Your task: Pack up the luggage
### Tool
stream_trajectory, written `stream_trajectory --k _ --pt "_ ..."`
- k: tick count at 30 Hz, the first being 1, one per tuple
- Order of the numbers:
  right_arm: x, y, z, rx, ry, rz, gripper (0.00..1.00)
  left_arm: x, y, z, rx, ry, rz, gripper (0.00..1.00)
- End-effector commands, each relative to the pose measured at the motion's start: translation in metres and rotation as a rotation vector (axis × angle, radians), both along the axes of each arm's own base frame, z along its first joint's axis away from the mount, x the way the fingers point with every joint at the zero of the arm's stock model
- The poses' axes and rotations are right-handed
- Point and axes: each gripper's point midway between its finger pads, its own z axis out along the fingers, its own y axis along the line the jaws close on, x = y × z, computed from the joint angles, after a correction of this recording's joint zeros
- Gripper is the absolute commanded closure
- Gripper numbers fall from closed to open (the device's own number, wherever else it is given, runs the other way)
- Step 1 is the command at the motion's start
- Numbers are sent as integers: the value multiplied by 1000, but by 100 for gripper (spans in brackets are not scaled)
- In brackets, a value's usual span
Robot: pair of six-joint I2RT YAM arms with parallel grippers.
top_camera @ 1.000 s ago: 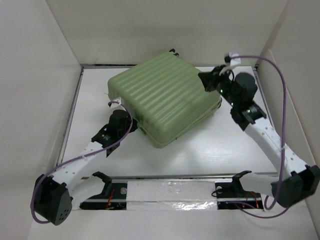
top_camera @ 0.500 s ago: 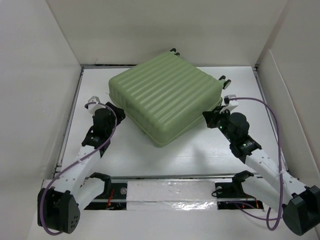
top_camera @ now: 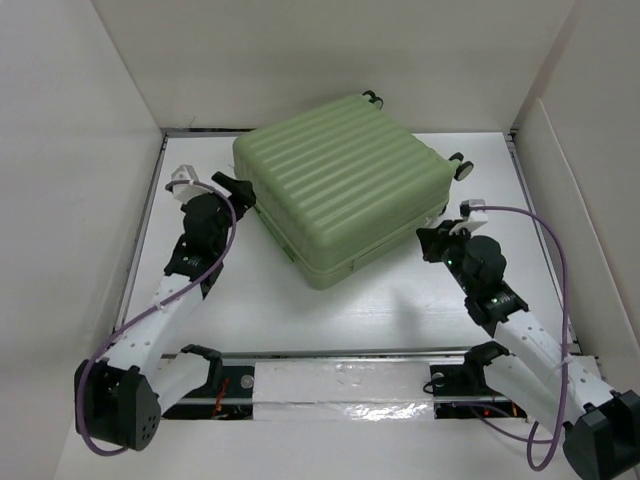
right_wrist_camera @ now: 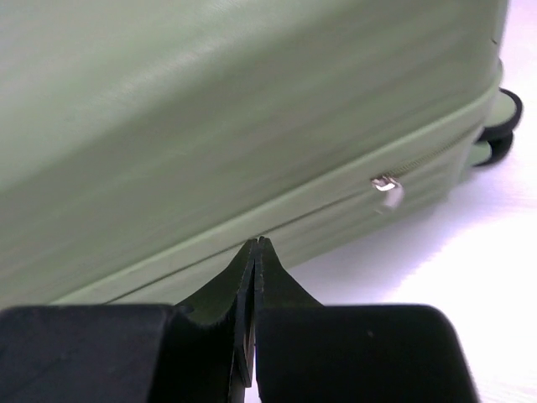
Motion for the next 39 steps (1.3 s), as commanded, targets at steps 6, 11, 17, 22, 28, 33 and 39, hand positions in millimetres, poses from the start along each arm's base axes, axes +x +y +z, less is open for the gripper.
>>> stream_trajectory --k 6,11,17,22,28,33,39 --pt "10 -41 -17 -5 55 -175 100 58 65 -30 -327 -36 99 40" --pt "30 -57 -32 14 116 -217 100 162 64 -16 -125 112 -40 37" --pt "53 -50 -32 51 121 -173 100 235 54 -50 -90 211 -225 35" --pt "65 -16 -50 69 147 -40 100 269 31 -68 -171 186 -408 35" --pt "97 18 -47 77 121 72 100 256 -33 -92 -283 121 -609 35" --pt "117 45 -52 22 124 190 100 212 -38 -57 -387 -58 -548 39" --pt "141 68 -37 -5 93 291 100 128 -34 -62 -448 -129 -425 40"
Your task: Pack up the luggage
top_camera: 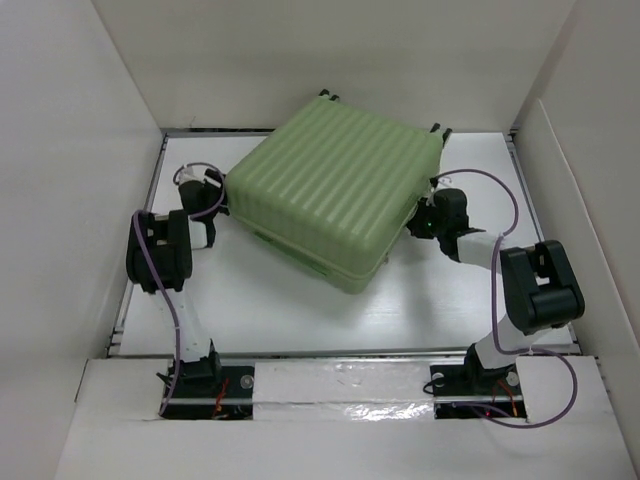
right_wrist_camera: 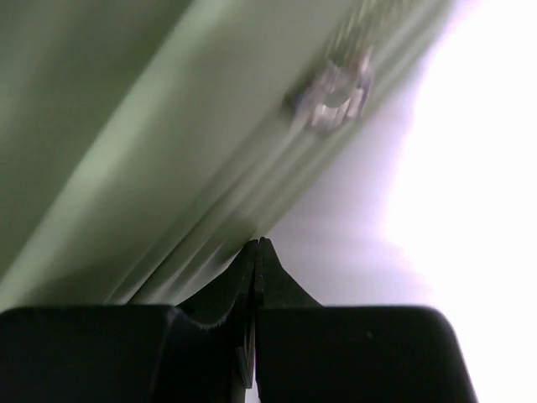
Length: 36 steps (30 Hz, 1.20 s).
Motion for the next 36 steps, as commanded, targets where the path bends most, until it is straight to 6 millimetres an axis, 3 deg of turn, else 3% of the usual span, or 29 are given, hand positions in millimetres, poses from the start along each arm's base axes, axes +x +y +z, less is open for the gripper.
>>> stream_trajectory --k 1,2,4,6,7,9,10,11,12,14,15,16,17,18,19,20,21,22,23,25,26,28,29,31,32,33,35,36 --pt "36 73 106 134 -327 266 100 -50 -52 63 -66 -214 -105 40" --pt "39 72 107 129 -314 258 100 -58 -50 70 -65 -230 -86 39" --pt "36 76 104 121 -296 267 100 -68 -31 55 -62 -174 -9 37" --pt "28 78 96 131 -268 266 97 -70 -9 64 -70 -169 64 33" --pt "23 77 101 149 -273 255 96 -68 0 71 -68 -174 102 31" --pt "14 68 101 161 -268 224 92 -66 16 116 -60 -238 173 27" --pt "10 67 93 160 -243 215 91 -63 22 112 -53 -212 209 27" --pt "6 62 98 155 -254 195 87 -68 28 144 -51 -269 249 25" --pt "2 59 97 151 -250 182 84 -70 34 150 -41 -257 282 24" --pt "-10 43 88 137 -221 141 78 -77 53 208 -12 -349 387 22" --pt "-15 41 87 138 -215 137 77 -82 57 214 31 -338 405 23" --pt "-24 34 74 142 -186 117 76 -88 65 239 52 -388 445 24" --pt "-30 32 71 148 -179 110 76 -104 59 268 60 -456 444 36" --pt "-34 29 80 158 -216 95 77 -112 52 276 79 -472 436 47" --pt "-40 28 79 174 -219 88 80 -122 31 285 149 -513 371 60" --pt "-50 26 67 172 -200 86 84 -140 14 303 167 -571 322 89" --pt "-54 30 70 181 -219 105 90 -149 -6 305 185 -590 264 99" --pt "-57 31 75 188 -246 121 92 -162 -49 293 229 -600 137 100" --pt "-61 38 76 201 -256 146 95 -175 -68 293 235 -619 81 100" --pt "-71 60 83 207 -264 258 98 -192 -107 273 251 -614 -43 100" --pt "-75 67 83 203 -255 283 99 -213 -142 270 271 -637 -146 100" --pt "-82 79 89 175 -275 313 99 -234 -166 257 321 -621 -196 100" --pt "-85 79 98 170 -299 308 99 -265 -188 260 328 -654 -274 100" --pt "-90 71 92 129 -273 277 99 -287 -191 241 376 -623 -286 100" --pt "-95 65 89 111 -252 259 95 -304 -192 241 360 -637 -306 100" --pt "-94 55 86 78 -242 206 91 -327 -205 223 363 -599 -389 100" --pt "-103 39 77 41 -216 155 80 -343 -198 190 375 -514 -395 100" --pt "-105 32 74 24 -217 122 77 -362 -207 174 347 -476 -461 100"
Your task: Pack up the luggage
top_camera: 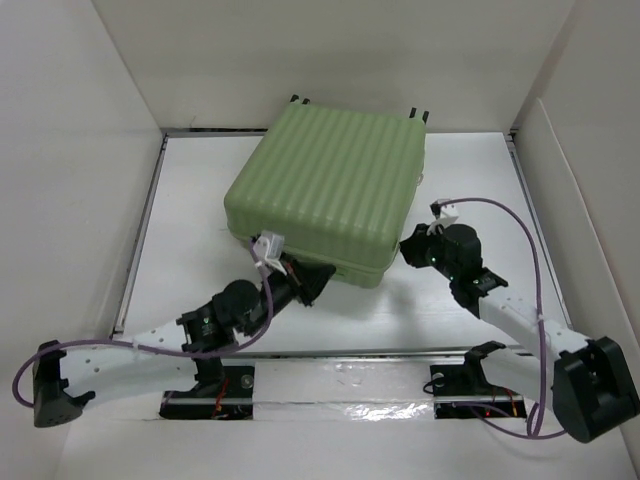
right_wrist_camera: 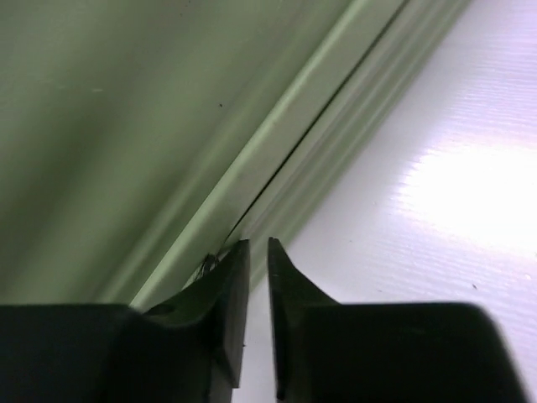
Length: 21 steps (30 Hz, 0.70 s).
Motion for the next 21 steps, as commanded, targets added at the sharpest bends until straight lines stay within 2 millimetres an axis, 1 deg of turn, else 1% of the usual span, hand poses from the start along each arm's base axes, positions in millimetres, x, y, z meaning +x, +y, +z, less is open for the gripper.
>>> stream_trajectory --k 1,2,3,4,5,6,7,8,10,11,12,13,14,15,16,17,18,19,21 --pt "-10 -12 5 -27 -33 -52 74 -18 20 -45 56 84 76 100" --pt "-17 -18 -6 -33 -15 -61 72 -25 20 -56 59 114 68 100" --pt "-23 -17 -2 -19 -30 -41 70 -31 19 -69 74 142 62 100" --pt "-28 -18 -4 -15 -32 -33 70 -37 19 -86 76 181 67 100" --pt "-35 -18 -7 -6 -41 -17 71 -37 16 -96 91 196 64 100" --pt "-37 -16 -12 -6 -41 -4 71 -38 14 -102 102 204 57 100" --pt "-39 -14 -6 9 -84 14 71 -39 10 -103 109 208 50 100" --pt "-40 -14 -6 15 -114 31 72 -38 6 -111 153 202 48 91" --pt "-43 -7 2 42 -172 94 70 -34 -4 -101 148 182 42 81" --pt "-41 -8 6 43 -187 102 68 -29 -7 -106 187 169 45 77" --pt "-44 -1 13 51 -205 150 62 -26 -12 -102 180 161 38 71" --pt "-43 -1 15 43 -223 166 61 -27 -18 -99 182 158 5 70" --pt "-41 -1 15 25 -239 175 59 -23 -22 -104 197 159 -4 70" --pt "-34 -6 20 18 -280 146 57 -14 -23 -100 181 144 7 70" --pt "-32 -7 19 13 -292 141 56 -15 -28 -101 180 146 -40 70" --pt "-30 -9 18 -3 -305 145 55 -12 -30 -106 188 149 -50 70" --pt "-27 -8 26 4 -351 156 52 -2 -28 -106 178 153 -35 70" --pt "-27 -6 27 -1 -375 172 51 -3 -31 -109 187 159 -57 70" --pt "-27 2 31 0 -409 228 49 -1 -32 -108 195 146 -60 71"
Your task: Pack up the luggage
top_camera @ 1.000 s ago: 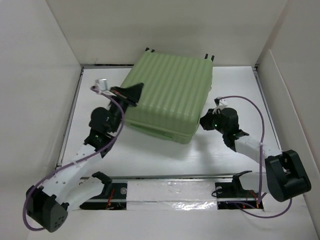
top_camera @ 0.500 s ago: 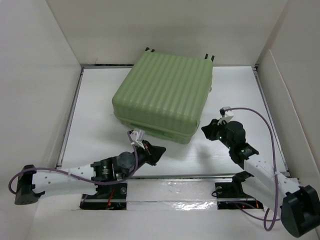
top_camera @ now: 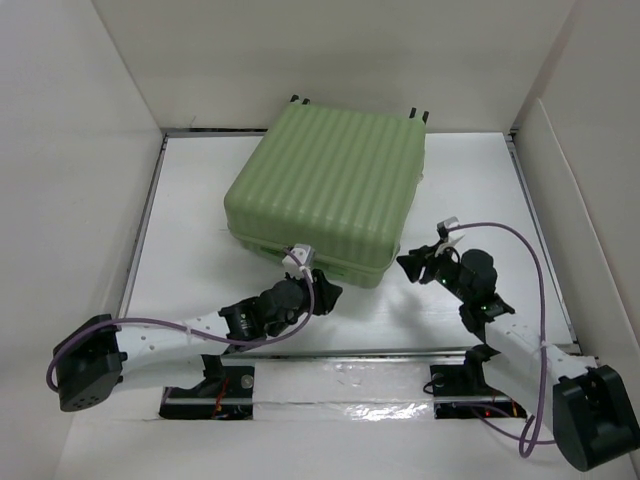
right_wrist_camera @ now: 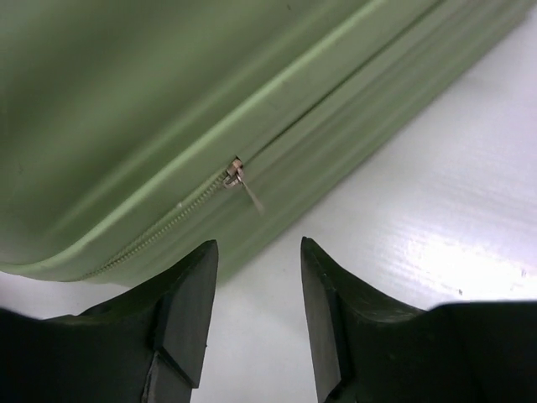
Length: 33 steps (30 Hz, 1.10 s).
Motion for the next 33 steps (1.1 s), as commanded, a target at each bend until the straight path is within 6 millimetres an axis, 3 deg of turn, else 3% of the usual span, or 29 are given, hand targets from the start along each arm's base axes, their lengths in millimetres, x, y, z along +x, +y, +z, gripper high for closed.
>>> stream_trajectory --k 1,9,15,20,24,29,33 --pt "8 12 31 -2 -180 90 49 3 -23 41 -91 -74 -78 71" --pt "23 22 36 -48 -238 155 49 9 -29 37 -56 -70 -107 73" --pt "35 17 44 -59 -320 131 53 13 -31 32 -31 -65 -108 75" --pt "38 29 53 -76 -370 225 57 14 -37 28 -16 -59 -121 76" --pt "35 38 52 -43 -376 284 78 19 -38 29 -17 -66 -109 76" --pt "35 33 52 -7 -352 230 99 22 -41 30 -20 -74 -106 77" --pt "23 30 52 62 -307 204 100 31 -46 39 -35 -102 -89 77"
